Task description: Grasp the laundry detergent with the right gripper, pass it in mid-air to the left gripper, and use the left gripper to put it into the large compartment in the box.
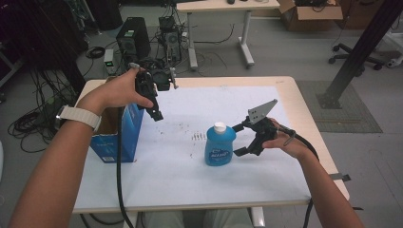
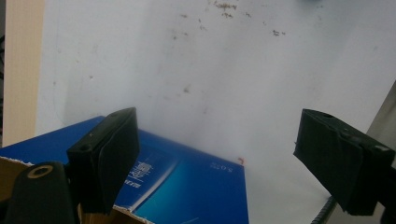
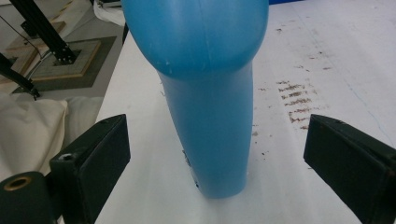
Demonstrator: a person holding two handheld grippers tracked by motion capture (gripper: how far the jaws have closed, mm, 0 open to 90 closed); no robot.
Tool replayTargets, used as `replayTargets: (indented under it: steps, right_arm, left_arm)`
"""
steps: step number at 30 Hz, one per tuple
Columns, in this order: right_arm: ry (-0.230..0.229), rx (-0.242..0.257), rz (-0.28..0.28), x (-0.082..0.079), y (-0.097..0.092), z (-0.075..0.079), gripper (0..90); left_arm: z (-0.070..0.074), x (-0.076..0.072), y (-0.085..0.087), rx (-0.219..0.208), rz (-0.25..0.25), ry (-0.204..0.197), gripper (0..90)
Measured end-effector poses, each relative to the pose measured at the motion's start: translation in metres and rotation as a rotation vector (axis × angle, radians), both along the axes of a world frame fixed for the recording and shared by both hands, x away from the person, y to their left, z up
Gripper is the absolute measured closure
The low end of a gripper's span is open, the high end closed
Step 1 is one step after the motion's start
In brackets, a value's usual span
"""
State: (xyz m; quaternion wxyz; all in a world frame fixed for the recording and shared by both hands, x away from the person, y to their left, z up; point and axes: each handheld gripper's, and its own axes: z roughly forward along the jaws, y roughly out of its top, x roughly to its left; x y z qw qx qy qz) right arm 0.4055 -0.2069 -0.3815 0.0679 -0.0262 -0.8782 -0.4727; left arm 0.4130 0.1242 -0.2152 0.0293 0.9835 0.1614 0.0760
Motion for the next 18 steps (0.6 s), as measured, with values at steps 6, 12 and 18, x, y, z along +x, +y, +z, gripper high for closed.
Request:
replayTargets:
  steps: [6,12,18]
  right_arm:
    - [0.004,0.002,0.003,0.0005,0.0026,-0.0034,7.1]
    - [0.001,0.007,0.004,0.0005,0.0047,-0.0048,7.0]
    - [0.001,0.019,0.004,-0.0001,0.0072,-0.0069,7.0]
  left_arm:
    - [-0.0004,0.0005,0.0003,0.0,0.001,-0.001,14.4]
    - [-0.0007,0.0007,0.0,0.0,0.001,0.0,14.3]
    - [-0.0009,0.0009,-0.0009,0.001,0.0,0.001,14.4]
